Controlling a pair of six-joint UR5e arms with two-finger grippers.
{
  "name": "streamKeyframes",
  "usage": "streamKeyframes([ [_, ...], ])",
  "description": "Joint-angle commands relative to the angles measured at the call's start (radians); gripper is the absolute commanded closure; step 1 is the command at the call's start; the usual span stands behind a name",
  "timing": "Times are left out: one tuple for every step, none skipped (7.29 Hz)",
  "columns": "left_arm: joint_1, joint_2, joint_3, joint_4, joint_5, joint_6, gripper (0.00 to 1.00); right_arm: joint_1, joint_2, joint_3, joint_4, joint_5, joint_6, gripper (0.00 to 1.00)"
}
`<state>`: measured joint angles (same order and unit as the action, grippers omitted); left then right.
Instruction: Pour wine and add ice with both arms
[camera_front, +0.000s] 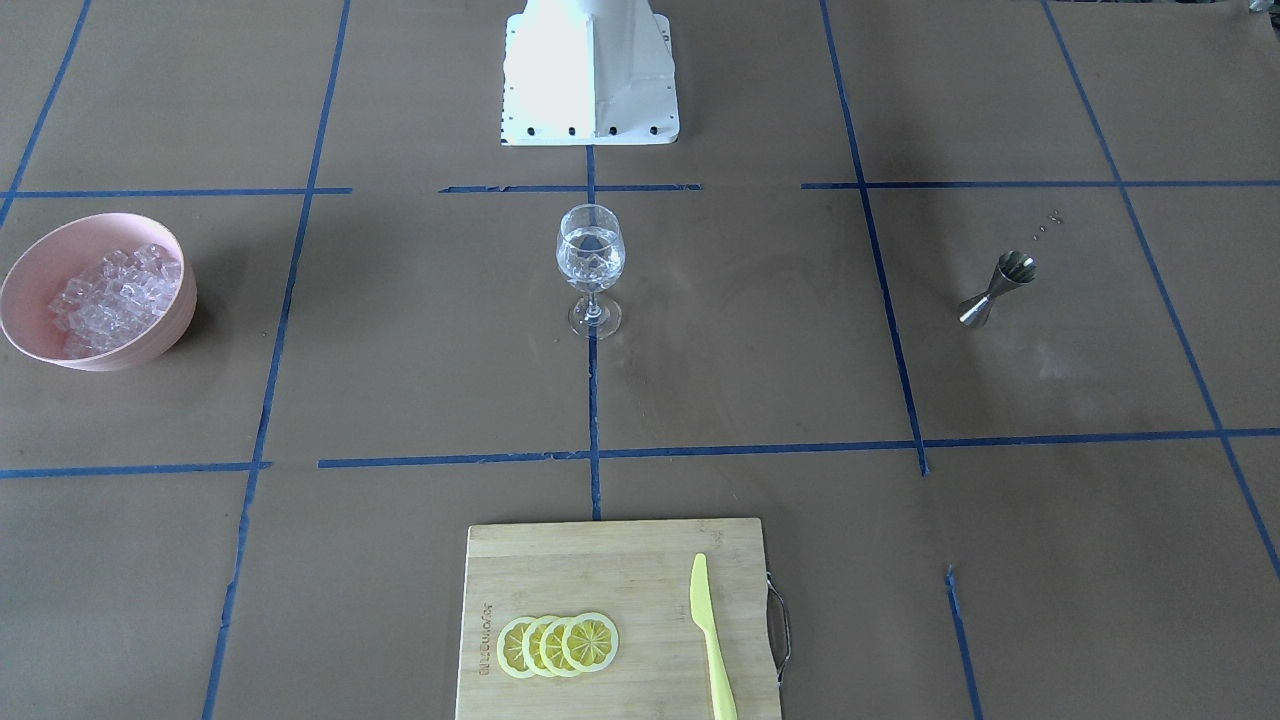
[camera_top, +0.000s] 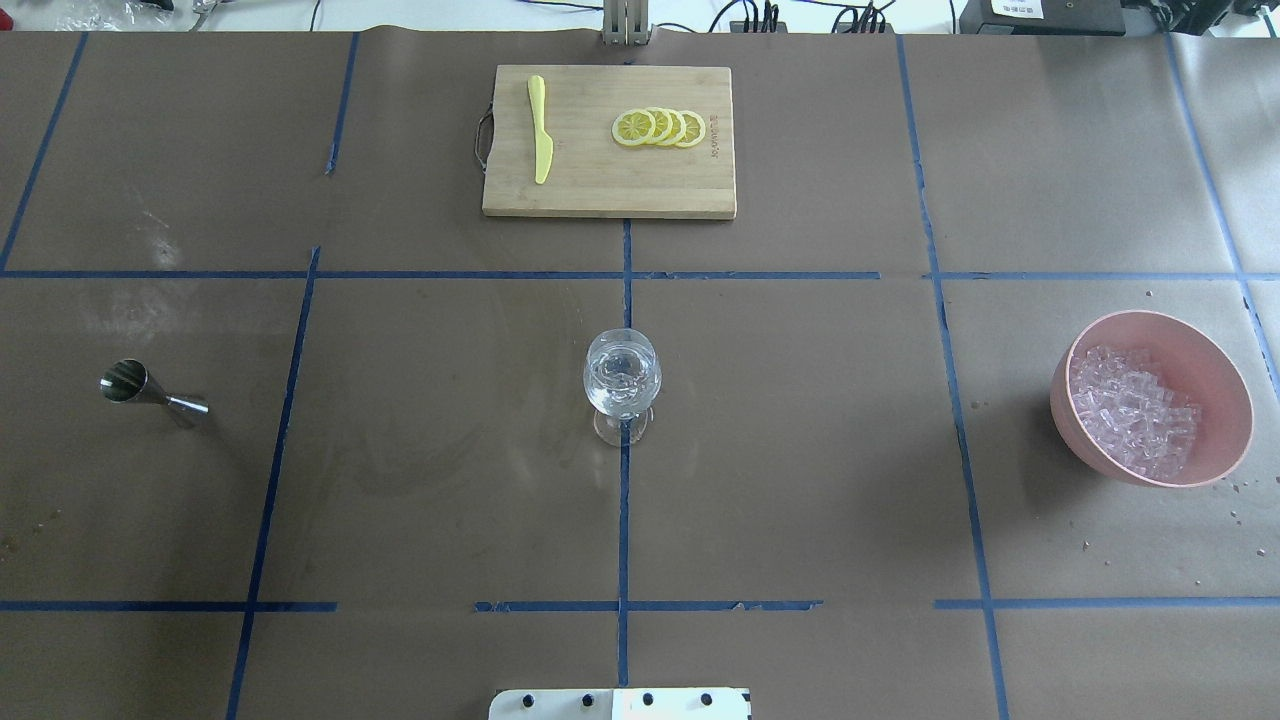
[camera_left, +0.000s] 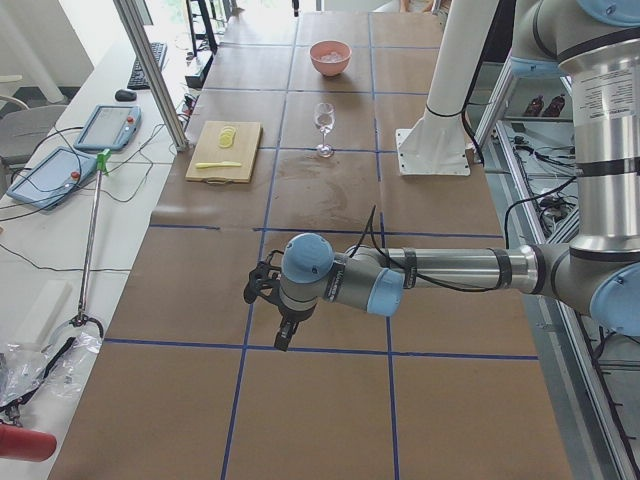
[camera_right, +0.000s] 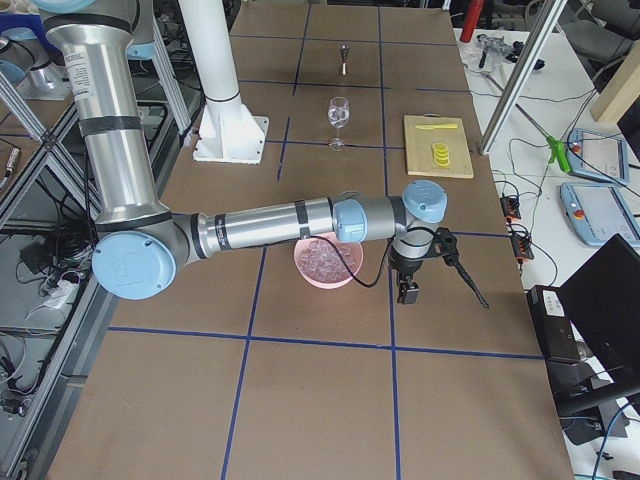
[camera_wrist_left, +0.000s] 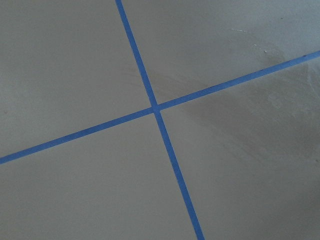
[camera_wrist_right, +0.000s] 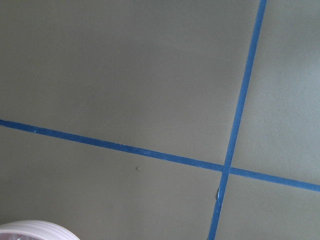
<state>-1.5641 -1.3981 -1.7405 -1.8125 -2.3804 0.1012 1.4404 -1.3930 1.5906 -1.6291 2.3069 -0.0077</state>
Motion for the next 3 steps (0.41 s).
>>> streamKeyframes([
  [-0.001,-0.009,-0.017,0.082,0.004,0.0,0.0,0.0,0.006,0.005,0.0,0.002,0.0,0.0],
  [-0.001,-0.01,-0.016,0.081,0.004,0.0,0.0,0.0,0.011,0.026,-0.012,0.002,0.0,0.0],
  [0.002,-0.012,-0.016,0.081,0.003,0.0,0.0,0.0,0.012,0.034,-0.014,0.008,0.0,0.0],
])
